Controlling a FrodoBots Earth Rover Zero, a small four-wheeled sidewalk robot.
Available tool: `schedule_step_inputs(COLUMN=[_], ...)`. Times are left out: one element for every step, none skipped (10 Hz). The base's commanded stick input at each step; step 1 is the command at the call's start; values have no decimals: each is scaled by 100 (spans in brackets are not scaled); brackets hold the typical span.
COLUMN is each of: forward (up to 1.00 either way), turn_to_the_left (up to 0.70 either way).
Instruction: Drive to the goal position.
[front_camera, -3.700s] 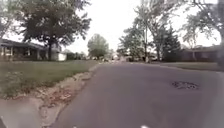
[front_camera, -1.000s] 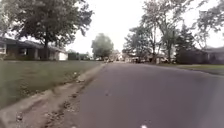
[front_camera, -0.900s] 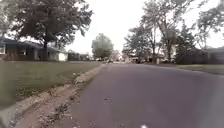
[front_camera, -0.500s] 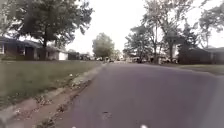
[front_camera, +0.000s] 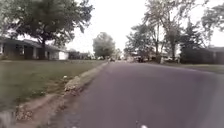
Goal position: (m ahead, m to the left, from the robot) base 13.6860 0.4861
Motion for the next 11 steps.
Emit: schedule_step_inputs(forward=[100, 100, 100, 100, 100, 100, 100, 100, 100, 100, 100], turn_to_the_left=[0, 0, 0, 0, 0, 0, 0, 0, 0, 0, 0])
